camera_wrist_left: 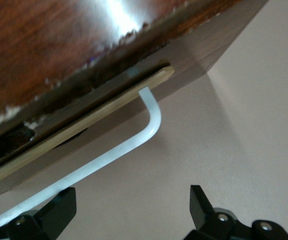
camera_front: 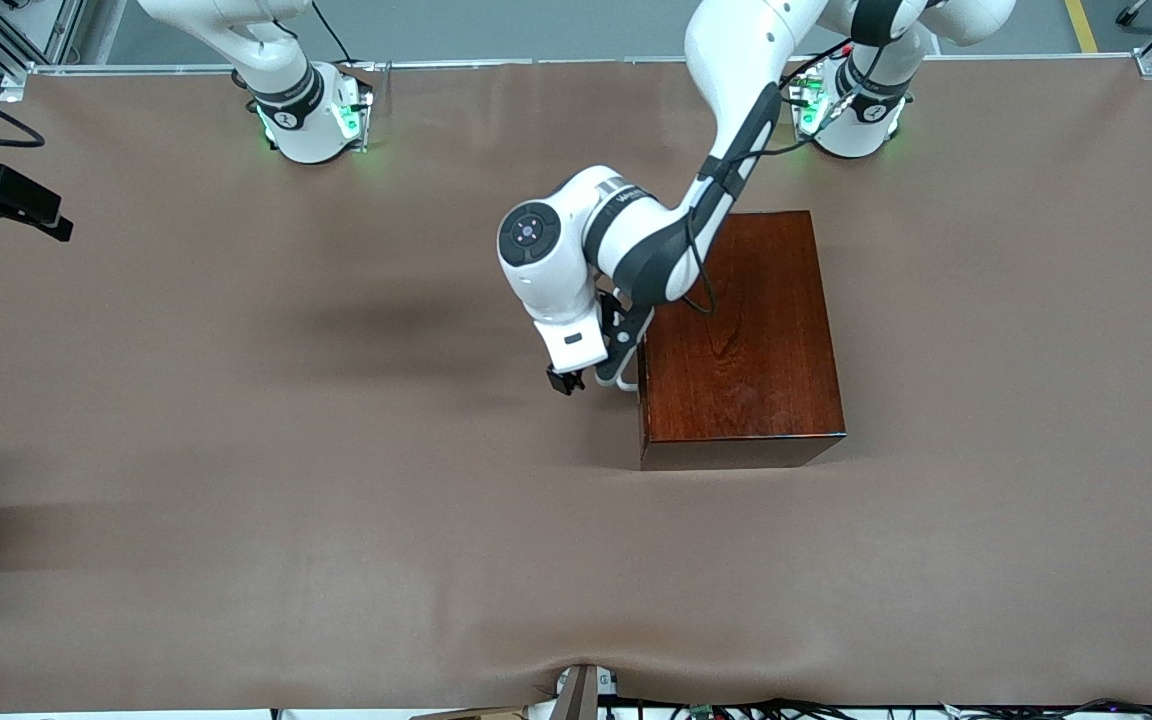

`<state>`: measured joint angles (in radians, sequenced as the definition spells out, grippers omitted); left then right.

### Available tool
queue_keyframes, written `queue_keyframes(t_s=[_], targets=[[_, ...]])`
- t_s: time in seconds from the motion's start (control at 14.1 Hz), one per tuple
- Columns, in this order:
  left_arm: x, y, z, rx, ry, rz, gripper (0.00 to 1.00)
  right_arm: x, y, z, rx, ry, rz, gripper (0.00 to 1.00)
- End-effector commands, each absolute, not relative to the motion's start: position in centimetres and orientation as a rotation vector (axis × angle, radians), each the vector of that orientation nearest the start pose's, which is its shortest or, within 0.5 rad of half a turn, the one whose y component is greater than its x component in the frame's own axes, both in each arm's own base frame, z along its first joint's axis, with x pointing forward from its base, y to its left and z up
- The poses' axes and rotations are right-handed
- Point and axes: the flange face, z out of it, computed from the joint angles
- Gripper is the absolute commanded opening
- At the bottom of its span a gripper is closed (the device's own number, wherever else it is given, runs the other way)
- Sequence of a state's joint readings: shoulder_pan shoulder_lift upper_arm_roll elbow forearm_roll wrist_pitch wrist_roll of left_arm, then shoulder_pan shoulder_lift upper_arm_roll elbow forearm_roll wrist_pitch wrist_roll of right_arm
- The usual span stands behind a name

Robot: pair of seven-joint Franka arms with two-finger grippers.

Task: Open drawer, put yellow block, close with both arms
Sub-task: 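Push the drawer shut into the box with the left gripper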

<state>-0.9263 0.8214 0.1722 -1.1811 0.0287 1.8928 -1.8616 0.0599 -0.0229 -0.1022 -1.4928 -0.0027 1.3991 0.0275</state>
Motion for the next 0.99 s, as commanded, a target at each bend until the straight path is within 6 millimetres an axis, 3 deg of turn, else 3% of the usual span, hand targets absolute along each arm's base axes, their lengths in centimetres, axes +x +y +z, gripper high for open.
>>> queue_keyframes(t_s=[0.0,0.28,0.5,0.57,0.64,0.92], targets=[[53.5,-51.5,29.3,-2.574,-1.464,-0.235,1.00,52.8,-2.4,66.2,-3.146,0.123,0.114,1.00],[53.4,-51.7,29.5,-2.581,-1.466,-0.230,1.00,52.8,-2.4,66.2,-3.146,0.123,0.114,1.00],[52.3,-53.5,30.4,-2.675,-1.371,-0.207,1.00,52.8,-2.3,66.2,-3.146,0.121,0.114,1.00],[51.8,-54.0,32.0,-2.724,-1.326,-0.201,1.00,52.8,-2.3,66.2,-3.144,0.120,0.114,1.00],[52.2,-53.7,34.3,-2.753,-1.326,-0.214,1.00,52.8,-2.3,66.2,-3.144,0.120,0.114,1.00],[53.1,-51.9,40.1,-2.846,-1.220,-0.255,1.00,52.8,-2.3,66.2,-3.144,0.120,0.114,1.00]])
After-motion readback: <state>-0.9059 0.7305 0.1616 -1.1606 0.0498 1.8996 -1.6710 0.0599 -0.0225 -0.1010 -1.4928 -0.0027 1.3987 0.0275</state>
